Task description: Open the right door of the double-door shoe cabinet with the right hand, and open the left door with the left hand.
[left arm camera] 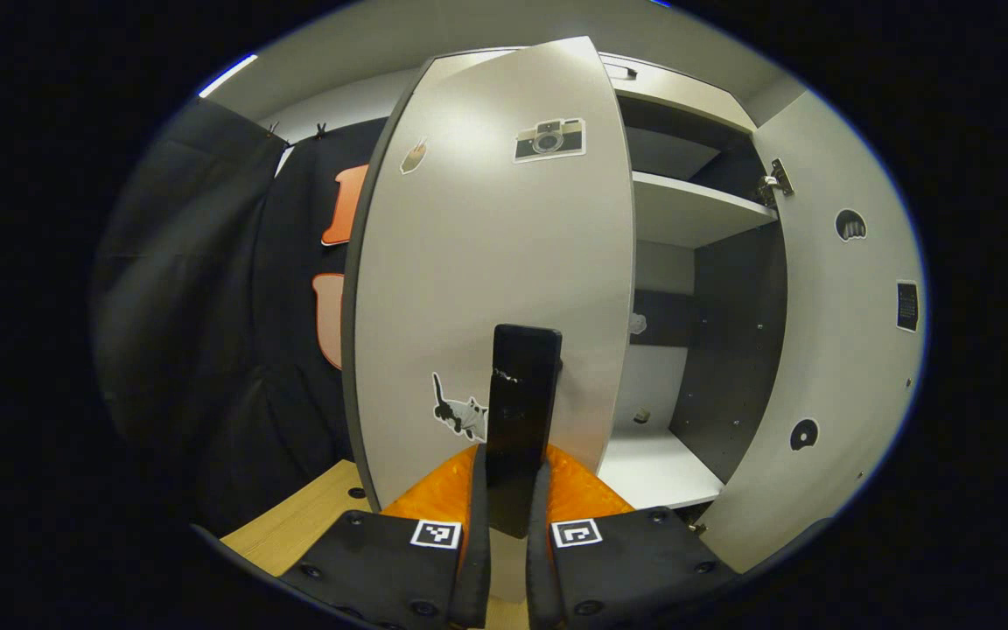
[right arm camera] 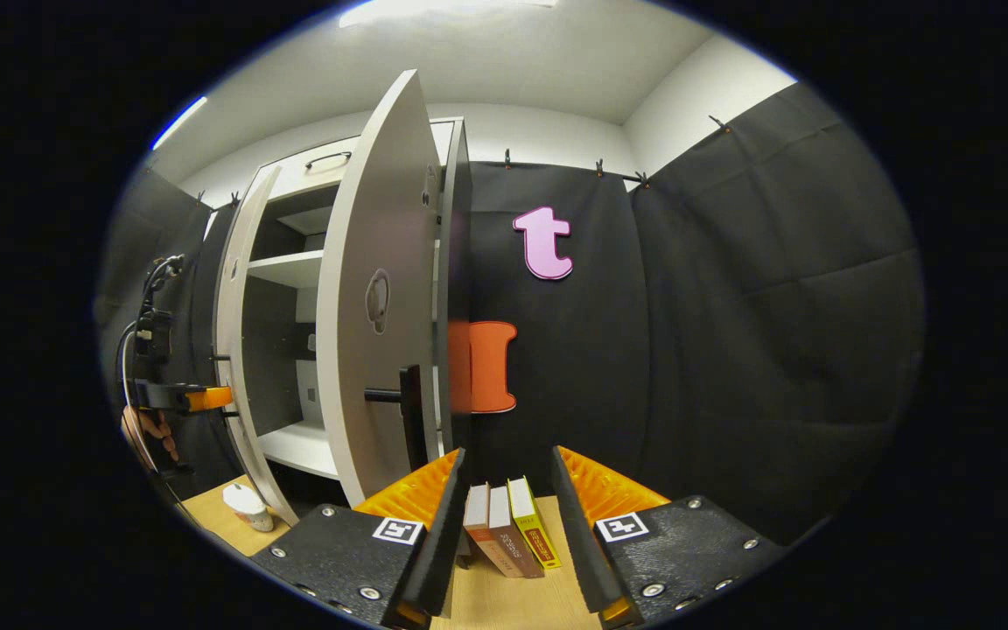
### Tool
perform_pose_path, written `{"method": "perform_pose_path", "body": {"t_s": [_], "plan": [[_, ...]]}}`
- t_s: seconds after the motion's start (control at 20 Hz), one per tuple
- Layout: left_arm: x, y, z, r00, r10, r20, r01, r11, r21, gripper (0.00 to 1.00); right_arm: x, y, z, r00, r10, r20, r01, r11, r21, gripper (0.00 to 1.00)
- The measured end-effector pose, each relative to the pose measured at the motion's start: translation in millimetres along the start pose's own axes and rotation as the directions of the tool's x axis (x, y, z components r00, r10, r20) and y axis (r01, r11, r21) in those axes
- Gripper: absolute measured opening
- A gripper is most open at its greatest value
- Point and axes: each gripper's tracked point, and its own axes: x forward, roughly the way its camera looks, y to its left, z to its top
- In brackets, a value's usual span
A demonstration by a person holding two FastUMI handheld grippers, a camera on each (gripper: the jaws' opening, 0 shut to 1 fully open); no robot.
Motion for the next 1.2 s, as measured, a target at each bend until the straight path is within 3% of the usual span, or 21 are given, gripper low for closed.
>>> {"method": "perform_pose_path", "body": {"t_s": [0.05, 0.45, 0.5, 0.55, 0.85, 0.9, 0.95, 1.1, 1.15, 1.2], "plan": [[-1, 2, 0, 1.0, 0.002, 0.0, -0.002, 1.0, -0.004, 0.18, 3, -1, 2, 1.0, 0.001, 0.005, -0.001, 1.0, 0.002, 0.58], [-15, 17, 0, 1.0, 0.027, -0.011, -0.028, 0.999, -0.019, 0.18, 7, -6, 5, 0.999, -0.002, 0.034, 0.002, 1.0, -0.005, 0.58], [-17, 20, 0, 0.999, 0.03, -0.012, -0.03, 0.999, -0.023, 0.18, 7, -7, 5, 0.999, -0.004, 0.034, 0.005, 1.0, -0.006, 0.63], [-20, 24, 2, 0.999, 0.035, -0.014, -0.035, 0.999, -0.026, 0.19, 7, -5, 5, 0.999, -0.001, 0.034, 0.002, 1.0, -0.006, 0.58], [-39, 57, 5, 0.996, 0.091, -0.02, -0.092, 0.995, -0.049, 0.17, 7, 4, 3, 1.0, -0.002, 0.024, 0.003, 1.0, -0.021, 0.58], [-39, 62, 8, 0.995, 0.103, -0.016, -0.103, 0.994, -0.045, 0.17, 7, 7, 4, 1.0, 0.003, 0.024, -0.003, 1.0, -0.02, 0.53], [-42, 70, 7, 0.993, 0.12, -0.016, -0.121, 0.992, -0.039, 0.13, 7, 9, 4, 1.0, 0.007, 0.024, -0.006, 1.0, -0.017, 0.58], [-42, 82, 9, 0.99, 0.141, -0.005, -0.141, 0.988, -0.068, 0.13, 3, 13, 4, 1.0, 0.007, 0.026, -0.007, 1.0, -0.013, 0.58], [-47, 85, 8, 0.989, 0.146, -0.003, -0.146, 0.986, -0.076, 0.13, 2, 13, 3, 1.0, 0.007, 0.022, -0.007, 1.0, -0.015, 0.53], [-49, 89, 9, 0.987, 0.159, 0.001, -0.159, 0.985, -0.07, 0.13, 0, 14, 3, 1.0, 0.003, 0.019, -0.002, 1.0, -0.02, 0.57]]}}
